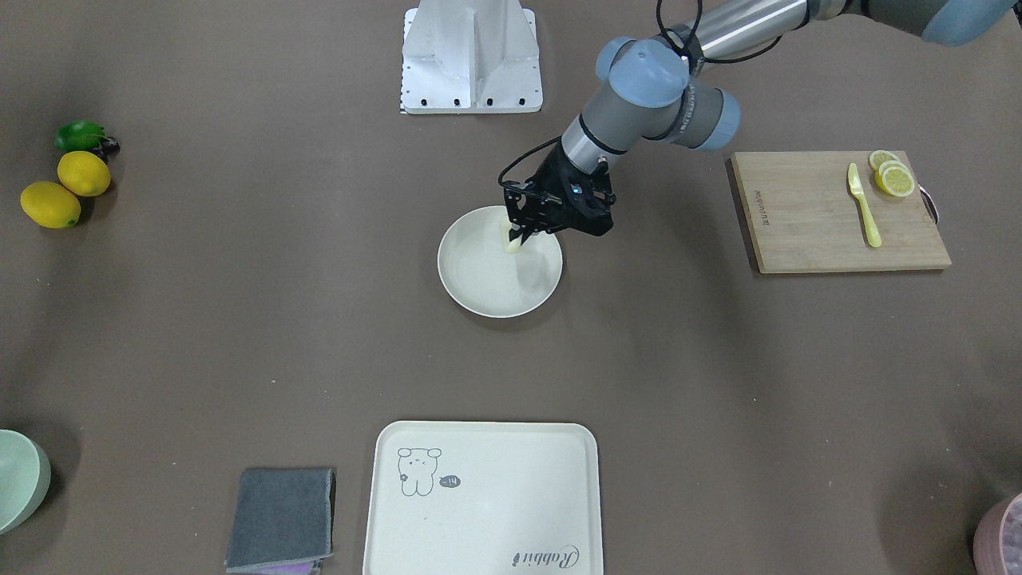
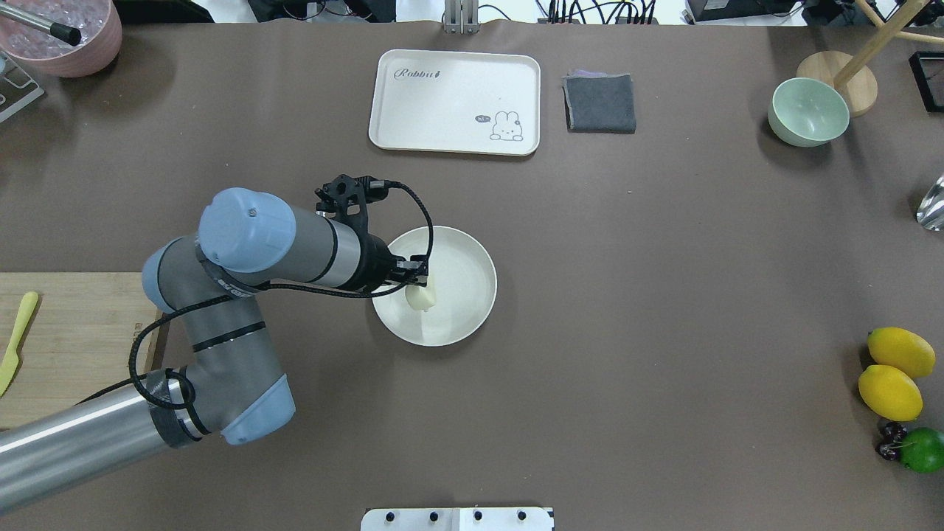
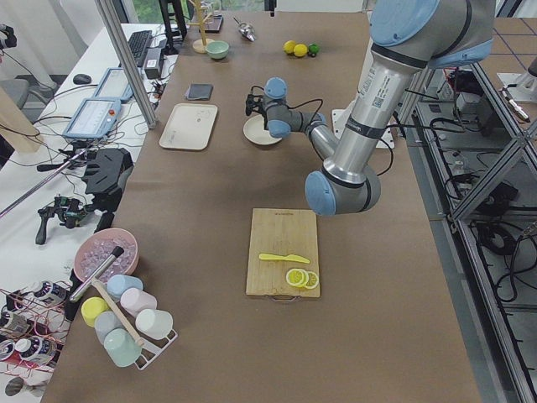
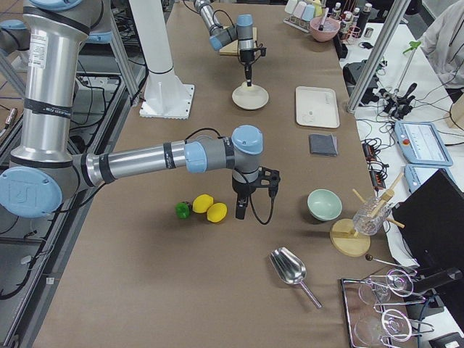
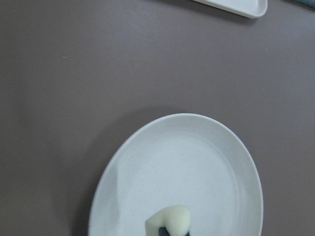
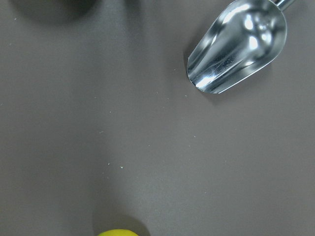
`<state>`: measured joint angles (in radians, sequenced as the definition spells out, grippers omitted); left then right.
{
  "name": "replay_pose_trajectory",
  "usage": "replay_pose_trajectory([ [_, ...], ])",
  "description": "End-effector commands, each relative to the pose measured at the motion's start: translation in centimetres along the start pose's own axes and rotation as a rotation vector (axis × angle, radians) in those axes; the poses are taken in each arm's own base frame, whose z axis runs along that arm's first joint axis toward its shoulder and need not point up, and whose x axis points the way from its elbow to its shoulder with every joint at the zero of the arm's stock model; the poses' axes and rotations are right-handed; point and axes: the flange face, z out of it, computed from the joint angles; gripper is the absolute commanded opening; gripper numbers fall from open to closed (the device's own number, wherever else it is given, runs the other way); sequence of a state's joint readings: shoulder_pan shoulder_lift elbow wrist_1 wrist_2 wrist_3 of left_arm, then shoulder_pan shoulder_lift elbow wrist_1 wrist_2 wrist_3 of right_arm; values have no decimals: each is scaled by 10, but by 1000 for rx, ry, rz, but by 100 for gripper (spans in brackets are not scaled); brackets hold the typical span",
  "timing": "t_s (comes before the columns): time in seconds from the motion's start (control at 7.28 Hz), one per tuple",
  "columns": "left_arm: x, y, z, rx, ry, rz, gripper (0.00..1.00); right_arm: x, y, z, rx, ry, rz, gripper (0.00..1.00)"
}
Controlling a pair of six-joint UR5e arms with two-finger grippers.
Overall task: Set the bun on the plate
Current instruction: 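Carry the bun with the left gripper and lower it onto the plate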
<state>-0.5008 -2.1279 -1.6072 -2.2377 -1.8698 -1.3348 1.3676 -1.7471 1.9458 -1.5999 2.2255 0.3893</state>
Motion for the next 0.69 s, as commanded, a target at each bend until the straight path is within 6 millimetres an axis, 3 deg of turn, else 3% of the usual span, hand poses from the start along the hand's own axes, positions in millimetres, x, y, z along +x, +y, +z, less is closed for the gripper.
replay_pose_trajectory([
  [0.0,11,14,12,22,-3,3,80,2,0,1,-2,2,3,100],
  [0.27,11,4,4,38,2,1,94,1,0,0,0,1,1,100],
  [0.55,-1,-35,-51,34,-77,-49,97,7,0,6,-12,8,12,100],
])
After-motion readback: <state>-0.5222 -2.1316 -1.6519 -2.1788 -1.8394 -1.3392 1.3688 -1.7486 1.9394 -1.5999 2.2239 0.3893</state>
